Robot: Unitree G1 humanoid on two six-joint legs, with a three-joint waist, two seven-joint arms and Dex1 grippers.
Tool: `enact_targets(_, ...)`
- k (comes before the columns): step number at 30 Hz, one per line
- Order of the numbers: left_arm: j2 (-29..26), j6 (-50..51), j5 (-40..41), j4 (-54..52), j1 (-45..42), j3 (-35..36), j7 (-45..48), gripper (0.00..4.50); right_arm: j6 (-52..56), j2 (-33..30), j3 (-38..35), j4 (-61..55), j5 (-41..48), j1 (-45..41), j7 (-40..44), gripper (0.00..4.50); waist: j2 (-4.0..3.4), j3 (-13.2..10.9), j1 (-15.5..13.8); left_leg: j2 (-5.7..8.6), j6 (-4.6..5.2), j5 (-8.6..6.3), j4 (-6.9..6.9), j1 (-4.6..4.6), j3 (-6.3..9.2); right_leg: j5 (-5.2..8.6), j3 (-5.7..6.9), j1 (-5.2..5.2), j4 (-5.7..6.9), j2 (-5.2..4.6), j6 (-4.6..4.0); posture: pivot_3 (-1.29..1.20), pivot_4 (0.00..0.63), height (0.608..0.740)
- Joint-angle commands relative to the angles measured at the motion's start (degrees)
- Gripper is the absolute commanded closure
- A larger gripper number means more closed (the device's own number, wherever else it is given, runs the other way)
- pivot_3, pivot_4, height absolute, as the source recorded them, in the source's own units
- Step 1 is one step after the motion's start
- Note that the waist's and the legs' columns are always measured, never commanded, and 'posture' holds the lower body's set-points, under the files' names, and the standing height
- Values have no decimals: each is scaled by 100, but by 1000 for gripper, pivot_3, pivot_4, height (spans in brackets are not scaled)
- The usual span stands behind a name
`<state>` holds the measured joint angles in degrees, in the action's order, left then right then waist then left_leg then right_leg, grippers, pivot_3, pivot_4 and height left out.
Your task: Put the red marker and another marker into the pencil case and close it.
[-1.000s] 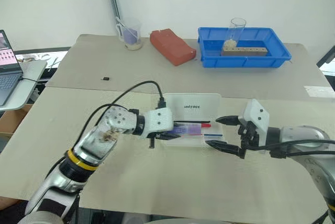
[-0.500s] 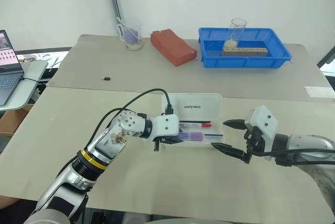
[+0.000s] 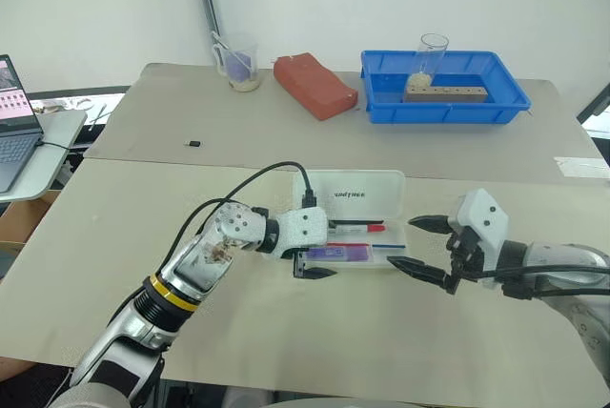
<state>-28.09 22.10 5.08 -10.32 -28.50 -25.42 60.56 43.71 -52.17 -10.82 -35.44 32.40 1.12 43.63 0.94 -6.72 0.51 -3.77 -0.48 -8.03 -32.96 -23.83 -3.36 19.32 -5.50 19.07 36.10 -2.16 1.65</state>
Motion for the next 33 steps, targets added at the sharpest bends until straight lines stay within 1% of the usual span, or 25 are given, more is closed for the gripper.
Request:
enact_targets(1, 133, 55, 694, -533, 32, 500, 97, 64, -367, -317, -477, 503, -311, 70, 224, 102, -1, 0, -12, 2, 0, 0, -1, 0, 0, 0, 0, -1, 0, -2, 1, 0, 150, 740)
enact_targets(4, 323, -110, 1235, -819, 53, 811, 170, 64, -729, -876, -476, 1454, -854, 189, 572, 102, -3, 2, -15, 2, 0, 0, -2, 2, -2, 0, 0, -6, -2, -4, 1, 0, 150, 740)
enact_targets(5, 360, -151, 1321, -877, 25, 851, 184, 64, -862, -1063, -409, 1784, -1034, 200, 691, 102, -3, 1, -16, 2, 0, 0, -3, 3, -2, 0, 1, -7, -2, -3, 1, 0, 150, 740)
enact_targets(7, 387, -233, 1363, -901, -12, 844, 206, 64, -1043, -1237, -288, 2209, -1225, 145, 845, 102, -8, 3, -10, 3, 0, 0, -5, 4, -3, 0, -1, -8, -2, -4, 1, 0, 150, 740)
enact_targets(12, 440, -433, 1452, -825, -35, 860, 200, 64, -1122, -1239, 226, 3160, -1513, -351, 1127, 102, -18, 4, 47, 2, 1, 0, -4, 23, 0, 0, -4, -27, -4, 2, 1, 0, 150, 740)
enact_targets(15, 412, -374, 1520, -807, -61, 905, 203, 64, -1241, -1176, 577, 3689, -1767, -634, 1228, 102, -26, 2, 42, 3, 0, 0, -4, 29, -1, 1, -5, -32, -4, 2, 2, 0, 150, 740)
enact_targets(19, 343, -404, 1584, -809, 28, 941, 226, 64, -1244, -1071, 760, 4027, -1884, -872, 1288, 102, -31, 1, 21, 5, 0, 0, -8, 30, -2, 1, -4, -36, -4, 0, 3, 0, 150, 740)
enact_targets(22, 300, -474, 1588, -815, 117, 929, 239, 0, -1238, -1036, 778, 4124, -1929, -939, 1333, 839, -32, 2, 19, 6, 0, 0, -10, 30, -1, 1, -3, -41, -5, -2, 4, 0, 150, 740)
enact_targets(23, 294, -506, 1578, -798, 144, 920, 239, 0, -1241, -1023, 776, 4149, -1936, -954, 1352, 1307, -32, 2, 21, 6, 0, 0, -11, 32, -2, 1, -3, -43, -5, -2, 5, 0, 150, 740)
enact_targets(25, 298, -539, 1561, -763, 193, 904, 222, 0, -1219, -1000, 763, 4169, -1938, -964, 1371, 1964, -32, 2, 18, 5, 0, 0, -11, 37, -1, 2, -2, -47, -5, -3, 5, 0, 150, 740)
enact_targets(26, 303, -567, 1542, -753, 216, 890, 215, 0, -1219, -995, 763, 4169, -1942, -964, 1384, 2362, -33, 2, 18, 5, 0, 0, -11, 37, -1, 2, -1, -48, -5, -3, 5, 0, 150, 740)
enact_targets(27, 306, -587, 1531, -751, 232, 880, 211, 0, -1215, -984, 754, 4168, -1944, -965, 1387, 2627, -33, 2, 18, 5, 0, 0, -11, 38, -1, 2, -1, -49, -5, -2, 5, 0, 150, 740)
enact_targets(31, 274, -642, 1548, -765, 294, 877, 228, 0, -1225, -949, 721, 3972, -1906, -969, 1459, 4107, -33, 2, 23, 5, 0, -1, -11, 40, -1, 2, -1, -51, -6, -3, 5, 0, 150, 740)
enact_targets(32, 243, -668, 1547, -753, 312, 879, 266, 0, -1264, -961, 743, 3719, -1846, -930, 1571, 4273, -33, 2, 24, 5, 0, -1, -10, 43, -1, 2, -1, -54, -6, -3, 5, 0, 150, 740)
enact_targets(33, 200, -663, 1560, -749, 325, 881, 315, 0, -1254, -940, 748, 3405, -1727, -906, 1677, 4274, -38, 1, 27, 5, -1, -1, -10, 44, -1, 2, -1, -55, -6, -2, 5, 0, 150, 740)
